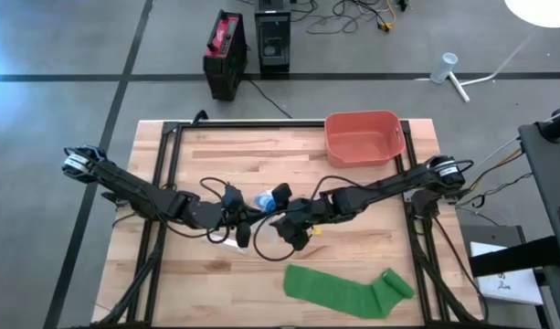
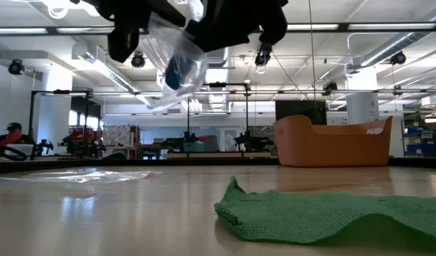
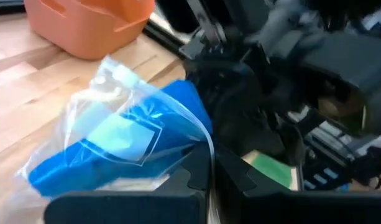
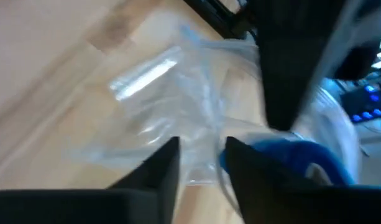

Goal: Roll bandage
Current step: Put the rolled blue bandage into the transparent zip bag

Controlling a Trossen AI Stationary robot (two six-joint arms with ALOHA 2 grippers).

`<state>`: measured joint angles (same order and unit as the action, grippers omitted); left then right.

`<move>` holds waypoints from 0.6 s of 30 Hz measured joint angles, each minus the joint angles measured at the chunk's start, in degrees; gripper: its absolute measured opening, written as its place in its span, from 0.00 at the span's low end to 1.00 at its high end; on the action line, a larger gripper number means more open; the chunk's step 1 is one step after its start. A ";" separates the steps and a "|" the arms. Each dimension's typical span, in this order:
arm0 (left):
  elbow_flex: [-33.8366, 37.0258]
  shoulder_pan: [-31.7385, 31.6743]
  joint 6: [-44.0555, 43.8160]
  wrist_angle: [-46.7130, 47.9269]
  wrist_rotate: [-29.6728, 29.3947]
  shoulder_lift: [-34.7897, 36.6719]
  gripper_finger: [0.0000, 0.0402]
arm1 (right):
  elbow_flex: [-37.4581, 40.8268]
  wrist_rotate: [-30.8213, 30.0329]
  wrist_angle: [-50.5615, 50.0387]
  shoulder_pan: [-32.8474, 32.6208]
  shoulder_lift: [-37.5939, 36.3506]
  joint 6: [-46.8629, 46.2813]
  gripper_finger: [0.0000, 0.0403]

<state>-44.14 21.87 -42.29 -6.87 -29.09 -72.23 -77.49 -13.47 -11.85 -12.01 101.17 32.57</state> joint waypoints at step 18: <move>-3.96 -10.28 1.59 10.91 9.95 0.51 0.00 | -1.47 8.44 -12.77 0.77 -2.17 -12.24 0.01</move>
<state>-48.10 11.59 -40.70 4.04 -19.14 -71.72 -78.96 -5.04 -24.62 -11.24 99.00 20.33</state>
